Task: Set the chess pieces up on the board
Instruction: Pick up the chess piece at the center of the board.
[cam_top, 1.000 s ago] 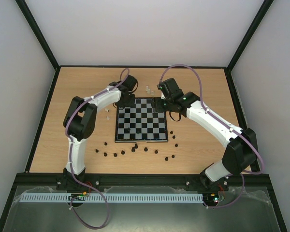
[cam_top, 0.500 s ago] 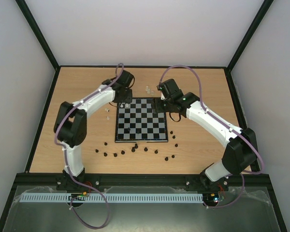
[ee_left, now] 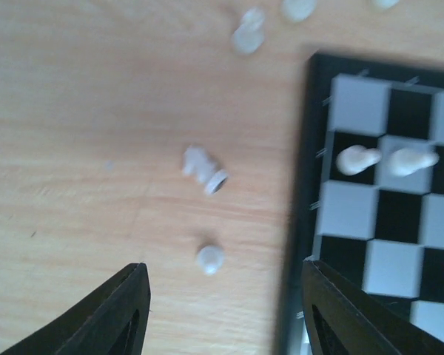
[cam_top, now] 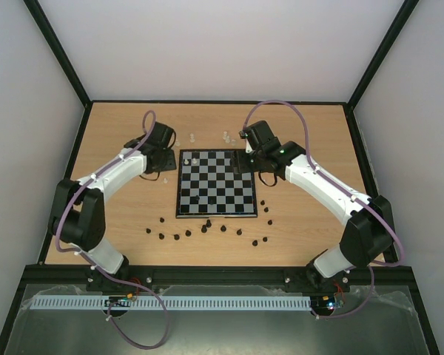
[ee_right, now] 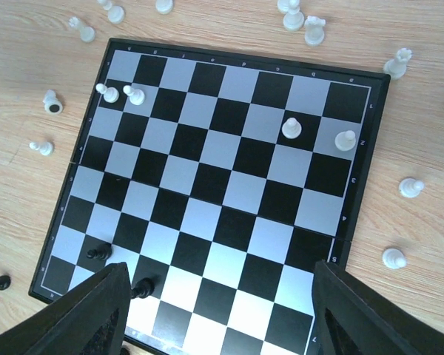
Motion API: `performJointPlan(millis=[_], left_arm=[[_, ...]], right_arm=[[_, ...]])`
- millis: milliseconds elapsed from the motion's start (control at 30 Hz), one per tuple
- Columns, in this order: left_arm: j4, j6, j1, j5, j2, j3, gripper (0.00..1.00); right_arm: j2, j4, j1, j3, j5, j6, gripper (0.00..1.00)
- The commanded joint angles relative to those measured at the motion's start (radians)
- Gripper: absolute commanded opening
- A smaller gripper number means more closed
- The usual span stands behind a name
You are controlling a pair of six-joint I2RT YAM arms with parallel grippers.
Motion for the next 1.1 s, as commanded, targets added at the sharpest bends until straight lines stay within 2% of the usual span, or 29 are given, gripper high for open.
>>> performJointPlan(millis=[0, 167, 467, 800, 1067], left_arm=[[0.039, -0.022, 0.043, -0.003, -0.095, -0.092, 0.60], [0.050, -0.021, 0.072, 0.005, -0.103, -0.115, 0.62], [0.096, -0.017, 0.079, 0.031, 0.002, -0.122, 0.63], [0.123, -0.027, 0.077, 0.060, 0.056, -0.164, 0.55], [0.122, -0.062, 0.025, 0.065, 0.088, -0.164, 0.51]], right_arm=[[0.026, 0.010, 0.006, -0.010, -0.038, 0.006, 0.68], [0.036, 0.011, 0.007, -0.008, -0.038, 0.006, 0.68], [0.041, 0.008, 0.007, -0.008, -0.019, 0.001, 0.68], [0.054, 0.012, 0.007, -0.010, -0.032, -0.001, 0.68], [0.048, 0.012, 0.007, -0.011, -0.039, 0.000, 0.68]])
